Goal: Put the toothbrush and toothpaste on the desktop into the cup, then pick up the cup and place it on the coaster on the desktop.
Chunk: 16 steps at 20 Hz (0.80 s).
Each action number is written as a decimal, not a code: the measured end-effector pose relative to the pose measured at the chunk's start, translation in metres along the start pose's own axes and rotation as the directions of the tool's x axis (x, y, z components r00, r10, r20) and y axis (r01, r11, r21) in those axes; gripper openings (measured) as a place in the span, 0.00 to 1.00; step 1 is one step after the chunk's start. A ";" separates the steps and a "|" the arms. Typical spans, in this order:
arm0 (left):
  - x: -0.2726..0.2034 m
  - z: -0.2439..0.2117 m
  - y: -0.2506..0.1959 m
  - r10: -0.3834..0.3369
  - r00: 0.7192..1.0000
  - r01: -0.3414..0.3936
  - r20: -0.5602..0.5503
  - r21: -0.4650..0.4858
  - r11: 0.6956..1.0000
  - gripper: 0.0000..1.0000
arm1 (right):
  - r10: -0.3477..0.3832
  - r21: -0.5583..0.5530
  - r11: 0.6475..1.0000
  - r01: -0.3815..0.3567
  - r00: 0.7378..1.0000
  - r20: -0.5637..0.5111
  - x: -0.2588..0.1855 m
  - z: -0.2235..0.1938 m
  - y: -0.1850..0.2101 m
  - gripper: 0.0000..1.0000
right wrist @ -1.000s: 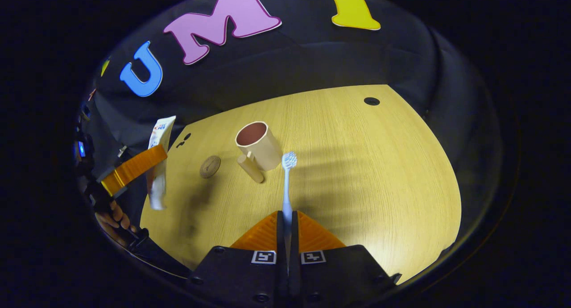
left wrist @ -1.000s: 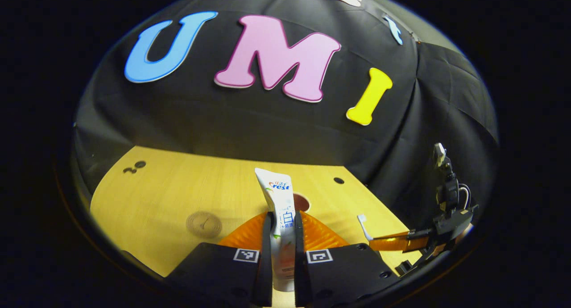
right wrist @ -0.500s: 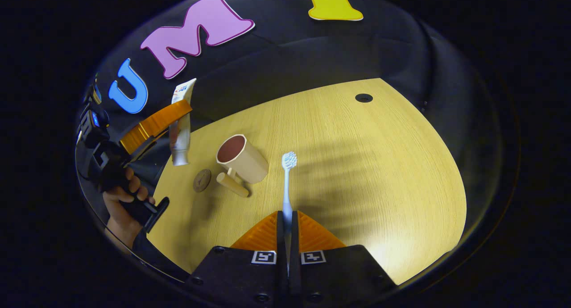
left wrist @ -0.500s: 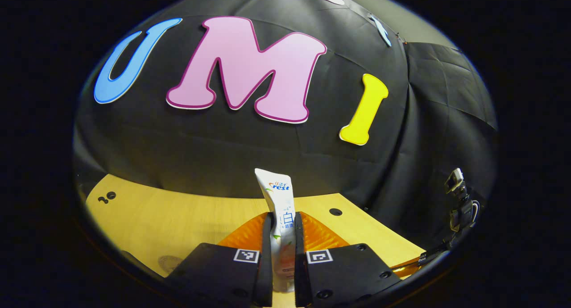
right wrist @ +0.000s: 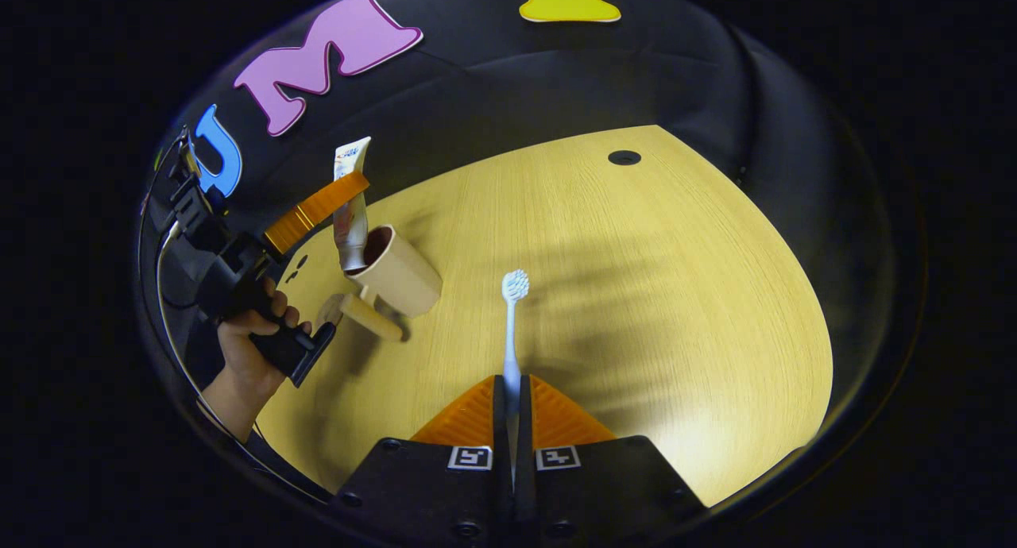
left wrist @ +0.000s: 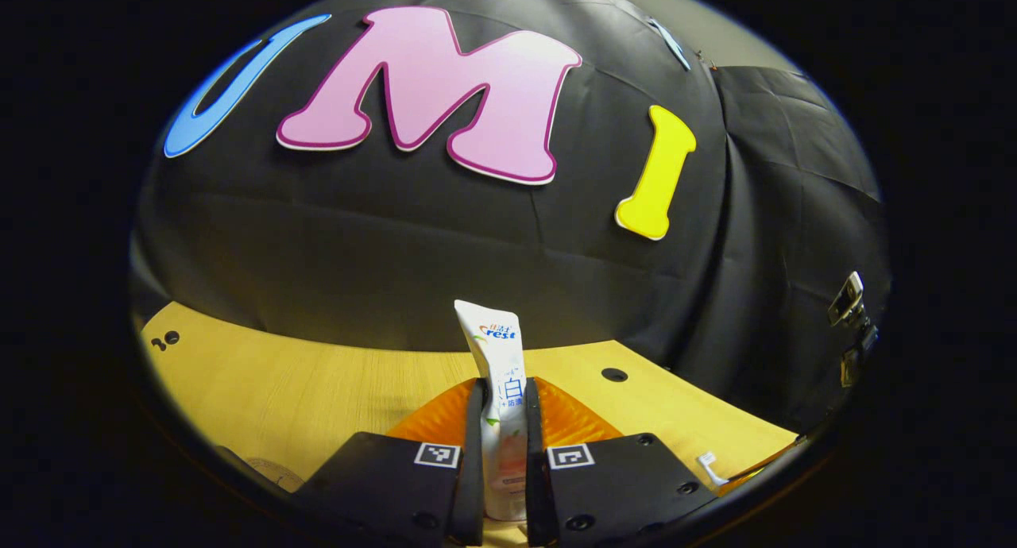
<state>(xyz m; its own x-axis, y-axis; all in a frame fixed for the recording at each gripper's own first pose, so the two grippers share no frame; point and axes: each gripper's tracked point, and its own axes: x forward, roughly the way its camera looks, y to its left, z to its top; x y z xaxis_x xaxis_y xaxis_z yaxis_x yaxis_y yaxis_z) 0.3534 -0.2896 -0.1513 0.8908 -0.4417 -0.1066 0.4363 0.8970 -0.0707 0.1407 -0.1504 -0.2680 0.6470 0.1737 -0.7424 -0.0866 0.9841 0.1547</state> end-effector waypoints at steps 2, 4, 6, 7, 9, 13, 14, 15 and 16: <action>0.001 -0.005 -0.001 -0.008 1.000 0.008 -0.001 0.011 1.000 0.25 | 0.001 0.000 1.000 -0.001 1.000 0.002 0.004 0.000 -0.002 0.05; 0.002 -0.010 0.001 0.002 1.000 -0.002 -0.010 0.020 1.000 0.30 | 0.007 0.001 1.000 -0.007 1.000 0.016 0.005 0.004 0.000 0.05; -0.006 -0.014 0.001 0.017 1.000 -0.017 0.000 0.024 1.000 0.38 | 0.016 -0.004 1.000 -0.016 0.999 0.027 0.010 0.006 0.004 0.05; -0.012 -0.018 0.000 0.026 1.000 -0.026 0.000 0.029 0.999 0.36 | 0.023 -0.006 1.000 -0.023 0.999 0.039 0.012 0.007 0.007 0.05; -0.020 -0.010 -0.001 0.025 0.999 -0.026 0.026 0.055 0.998 0.68 | 0.045 -0.008 0.999 -0.044 0.997 0.069 0.014 0.013 0.014 0.05; -0.061 0.015 -0.008 0.021 0.994 -0.029 0.109 0.072 0.997 0.99 | 0.080 -0.001 0.997 -0.081 0.986 0.145 0.021 0.039 0.035 0.05; -0.074 0.016 -0.009 0.024 0.993 -0.033 0.116 0.075 0.997 0.99 | 0.069 -0.032 0.997 -0.065 0.983 0.171 0.022 0.045 0.034 0.05; -0.088 0.011 -0.009 0.030 0.993 -0.038 0.113 0.075 0.996 0.98 | 0.071 -0.059 0.996 -0.061 0.978 0.195 0.026 0.054 0.037 0.05; -0.103 0.004 -0.010 0.033 0.994 -0.041 0.103 0.070 0.997 0.98 | 0.082 -0.072 0.995 -0.067 0.972 0.219 0.027 0.063 0.045 0.05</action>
<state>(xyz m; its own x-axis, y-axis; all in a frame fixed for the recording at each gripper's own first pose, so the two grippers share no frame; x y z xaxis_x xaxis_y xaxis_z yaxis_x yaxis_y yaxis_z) 0.2579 -0.2532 -0.1362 0.9131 -0.4077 -0.0059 0.4077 0.9131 0.0036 0.2016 -0.1034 -0.2399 0.7876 0.2415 -0.5669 -0.1846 0.9702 0.1569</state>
